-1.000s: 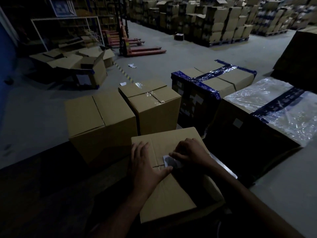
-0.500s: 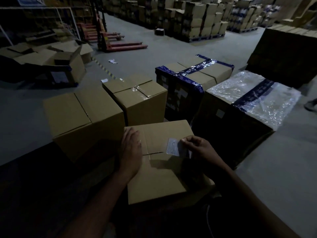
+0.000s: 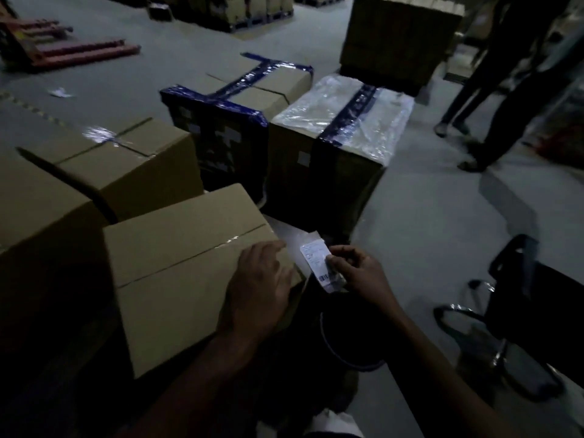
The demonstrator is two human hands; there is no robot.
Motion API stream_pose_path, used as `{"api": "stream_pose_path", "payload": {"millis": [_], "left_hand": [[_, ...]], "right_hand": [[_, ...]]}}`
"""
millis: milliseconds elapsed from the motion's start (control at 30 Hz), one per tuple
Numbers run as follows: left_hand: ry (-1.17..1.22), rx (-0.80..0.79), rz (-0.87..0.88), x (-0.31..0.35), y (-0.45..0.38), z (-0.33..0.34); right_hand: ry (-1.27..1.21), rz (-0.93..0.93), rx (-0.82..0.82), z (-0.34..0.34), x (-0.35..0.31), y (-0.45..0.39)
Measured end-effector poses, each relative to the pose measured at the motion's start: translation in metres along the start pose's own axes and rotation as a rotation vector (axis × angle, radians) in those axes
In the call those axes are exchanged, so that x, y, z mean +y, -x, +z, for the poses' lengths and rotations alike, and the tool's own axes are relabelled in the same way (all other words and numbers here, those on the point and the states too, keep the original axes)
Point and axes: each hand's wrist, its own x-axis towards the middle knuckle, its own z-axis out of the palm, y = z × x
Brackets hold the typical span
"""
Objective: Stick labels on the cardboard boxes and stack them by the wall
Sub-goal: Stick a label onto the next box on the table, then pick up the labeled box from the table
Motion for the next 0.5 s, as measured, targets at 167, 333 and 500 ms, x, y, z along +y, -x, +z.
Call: {"api": "stream_pose_path", "payload": {"millis": [167,333,500], "left_hand": [[0.148,-0.163,0.234,0.056,0.016,0.069],[0.127,-0.425,0.067,0.056,0.029,0.155],[-0.090,-0.720,0.028,0.047,0.030,0.218]], "right_hand": [[-0.048,0.165,0.152,-0.065,0.040,-0.010],[-0.106,0.380,0.251,-0.115,0.102,-0.030],[-0.104,0.587,0.293,-0.155,0.178,-0.052]]}}
